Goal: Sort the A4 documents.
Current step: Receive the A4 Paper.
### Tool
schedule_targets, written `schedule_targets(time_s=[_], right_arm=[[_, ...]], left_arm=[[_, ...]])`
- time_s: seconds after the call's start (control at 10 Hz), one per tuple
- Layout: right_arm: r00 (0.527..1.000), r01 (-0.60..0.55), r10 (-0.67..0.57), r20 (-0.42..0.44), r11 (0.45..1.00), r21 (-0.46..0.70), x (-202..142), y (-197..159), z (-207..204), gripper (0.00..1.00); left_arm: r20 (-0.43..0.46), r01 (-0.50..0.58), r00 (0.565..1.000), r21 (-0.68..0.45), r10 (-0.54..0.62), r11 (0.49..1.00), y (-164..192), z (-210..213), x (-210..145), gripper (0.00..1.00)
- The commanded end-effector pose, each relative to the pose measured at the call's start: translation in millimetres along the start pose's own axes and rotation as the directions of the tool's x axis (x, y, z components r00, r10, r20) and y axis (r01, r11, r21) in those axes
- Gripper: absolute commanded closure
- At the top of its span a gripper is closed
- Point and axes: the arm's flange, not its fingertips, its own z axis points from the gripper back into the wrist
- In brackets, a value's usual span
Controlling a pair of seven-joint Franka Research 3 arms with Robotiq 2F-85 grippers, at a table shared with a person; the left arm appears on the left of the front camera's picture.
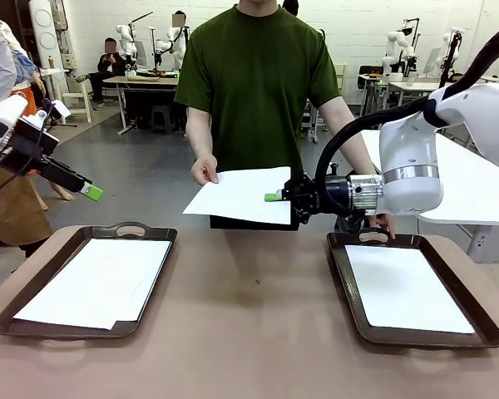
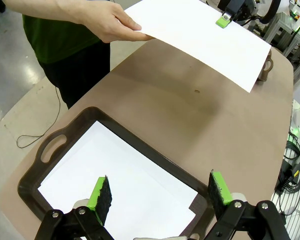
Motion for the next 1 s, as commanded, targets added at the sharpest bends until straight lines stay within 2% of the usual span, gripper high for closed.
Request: schedule_targets(time_s=[0.0, 0.3, 0.4, 0.5, 0.9], right_arm=[[0.999, 0.021, -0.021, -0.026, 1.0, -0.002, 6.4, -0.1, 0.2, 1.0], [1.0, 0.012, -0.012, -0.021, 1.0, 0.009, 5.8, 1.0, 0.1, 1.0], [0.998, -0.007, 0.009, -0.056, 0.999, 0.032, 6.0, 3.7, -0.8, 1.0], [1.0, 0.001, -0.001, -0.005, 1.0, 0.006, -0.3, 0.4, 0.1, 1.0], [1.0, 0.001, -0.001, -0.005, 1.0, 0.006, -0.3, 0.4, 0.1, 1.0]], left_arm=[[-0.005, 0.01, 1.0, 0.004, -0.01, 1.0, -0.1, -0.1, -0.6, 0.0], [-0.005, 0.01, 1.0, 0.004, -0.01, 1.0, -0.1, -0.1, -0.6, 0.0], [-0.005, 0.01, 1.0, 0.004, -0.01, 1.0, -0.1, -0.1, -0.6, 0.0], [-0.005, 0.01, 1.0, 0.004, -0.01, 1.0, -0.1, -0.1, -0.6, 0.0], [-0.005, 0.01, 1.0, 0.004, -0.01, 1.0, -0.1, -0.1, -0.6, 0.0]])
